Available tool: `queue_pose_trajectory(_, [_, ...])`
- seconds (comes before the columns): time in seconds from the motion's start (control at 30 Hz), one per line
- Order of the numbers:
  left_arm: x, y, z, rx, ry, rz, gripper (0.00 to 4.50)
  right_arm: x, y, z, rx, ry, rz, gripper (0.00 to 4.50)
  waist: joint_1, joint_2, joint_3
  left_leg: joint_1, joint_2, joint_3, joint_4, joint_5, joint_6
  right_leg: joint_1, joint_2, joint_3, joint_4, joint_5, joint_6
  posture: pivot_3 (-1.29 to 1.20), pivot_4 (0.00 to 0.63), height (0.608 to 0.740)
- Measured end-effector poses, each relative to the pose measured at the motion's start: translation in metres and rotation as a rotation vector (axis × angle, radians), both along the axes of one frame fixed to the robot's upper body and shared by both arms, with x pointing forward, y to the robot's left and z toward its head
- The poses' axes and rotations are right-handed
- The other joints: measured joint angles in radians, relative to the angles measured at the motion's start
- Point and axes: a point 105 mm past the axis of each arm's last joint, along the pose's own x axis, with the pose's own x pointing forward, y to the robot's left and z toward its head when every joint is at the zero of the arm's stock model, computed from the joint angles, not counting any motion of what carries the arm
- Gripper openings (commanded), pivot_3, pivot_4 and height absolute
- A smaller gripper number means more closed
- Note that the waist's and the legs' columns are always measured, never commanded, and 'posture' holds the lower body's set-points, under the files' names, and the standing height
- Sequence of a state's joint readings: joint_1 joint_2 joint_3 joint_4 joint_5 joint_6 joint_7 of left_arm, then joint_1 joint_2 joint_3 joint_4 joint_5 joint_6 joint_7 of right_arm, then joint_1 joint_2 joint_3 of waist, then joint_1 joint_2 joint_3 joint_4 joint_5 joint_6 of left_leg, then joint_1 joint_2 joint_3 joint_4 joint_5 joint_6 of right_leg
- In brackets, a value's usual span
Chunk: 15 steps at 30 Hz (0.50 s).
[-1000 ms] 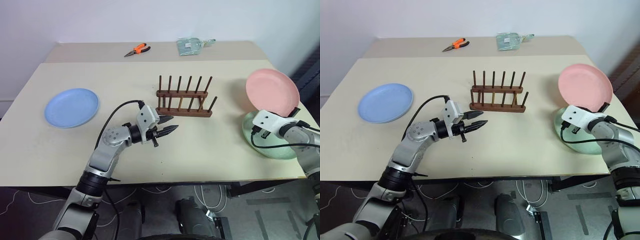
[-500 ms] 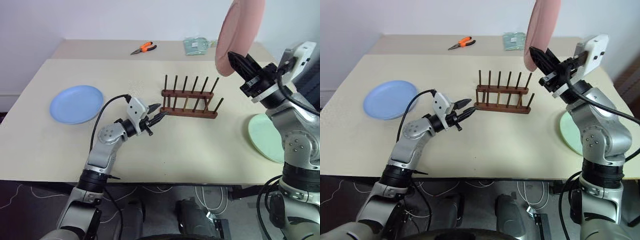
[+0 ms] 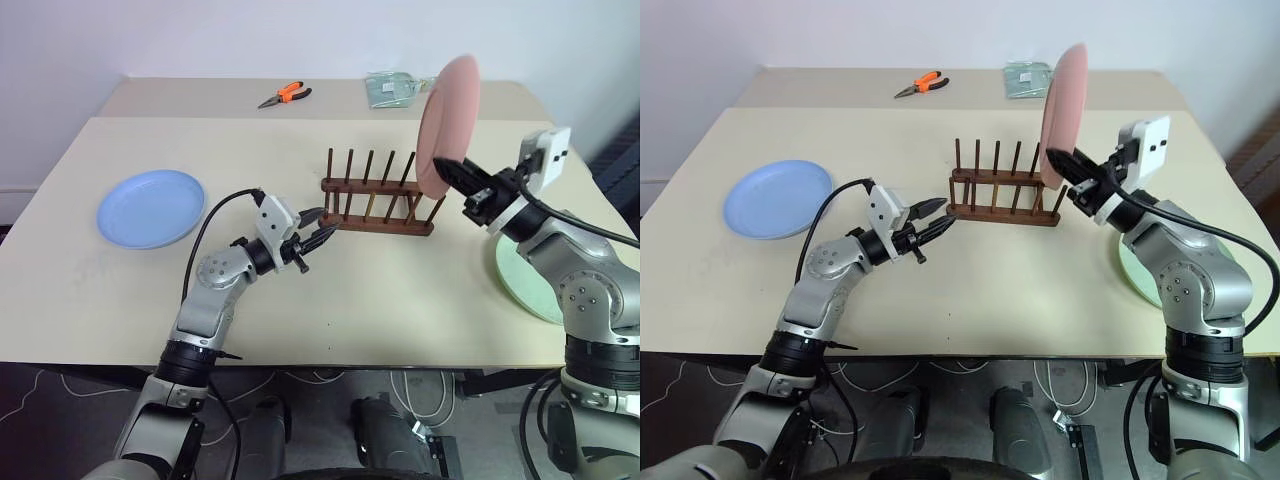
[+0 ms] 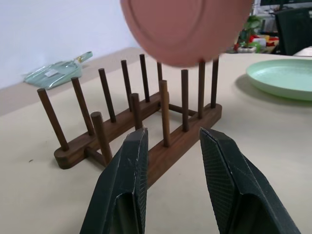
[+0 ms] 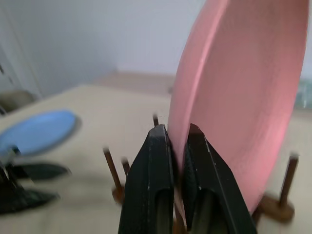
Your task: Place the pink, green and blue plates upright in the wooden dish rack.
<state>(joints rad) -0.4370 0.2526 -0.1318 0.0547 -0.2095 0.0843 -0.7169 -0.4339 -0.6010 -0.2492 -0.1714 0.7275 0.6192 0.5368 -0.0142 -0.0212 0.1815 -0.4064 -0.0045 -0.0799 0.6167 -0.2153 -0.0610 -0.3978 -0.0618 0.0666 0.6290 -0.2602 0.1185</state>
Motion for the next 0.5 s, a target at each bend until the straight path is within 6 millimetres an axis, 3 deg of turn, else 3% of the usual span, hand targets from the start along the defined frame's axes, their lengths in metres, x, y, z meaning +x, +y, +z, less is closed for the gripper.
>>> queue_pose_trajectory(0.07, [-0.001, -0.001, -0.001, 0.003, 0.006, -0.004, 1.67, 0.002, -0.004, -0.010, -0.007, 0.039, 0.005, 0.04, 0.000, 0.000, 0.000, 0.000, 0.000, 0.000, 0.000, 0.000, 0.000, 0.000, 0.000, 0.000, 0.000, 0.000, 0.000, 0.00, 0.150, 0.740])
queue_pose_trajectory(0.17, [-0.001, -0.002, -0.001, 0.003, 0.006, -0.007, 1.67, 0.005, -0.009, -0.018, -0.014, 0.065, 0.002, 1.03, 0.000, 0.000, 0.000, 0.000, 0.000, 0.000, 0.000, 0.000, 0.000, 0.000, 0.000, 0.000, 0.000, 0.000, 0.001, 0.00, 0.150, 0.740])
queue_pose_trajectory(0.33, [-0.003, -0.003, 0.001, 0.004, 0.000, -0.013, 1.67, 0.008, -0.017, -0.019, -0.058, 0.039, -0.033, 3.56, -0.001, 0.000, 0.000, 0.000, 0.000, 0.000, 0.000, 0.000, 0.000, 0.000, 0.000, 0.000, 0.000, 0.001, 0.001, 0.00, 0.150, 0.740])
queue_pose_trajectory(0.5, [-0.001, -0.004, 0.001, 0.002, -0.003, 0.000, 1.67, -0.006, -0.041, -0.007, -0.236, -0.039, -0.084, 3.56, 0.007, 0.000, 0.000, -0.001, 0.000, 0.000, 0.000, 0.000, 0.000, 0.000, 0.000, 0.000, -0.001, 0.000, 0.002, 0.00, 0.150, 0.740])
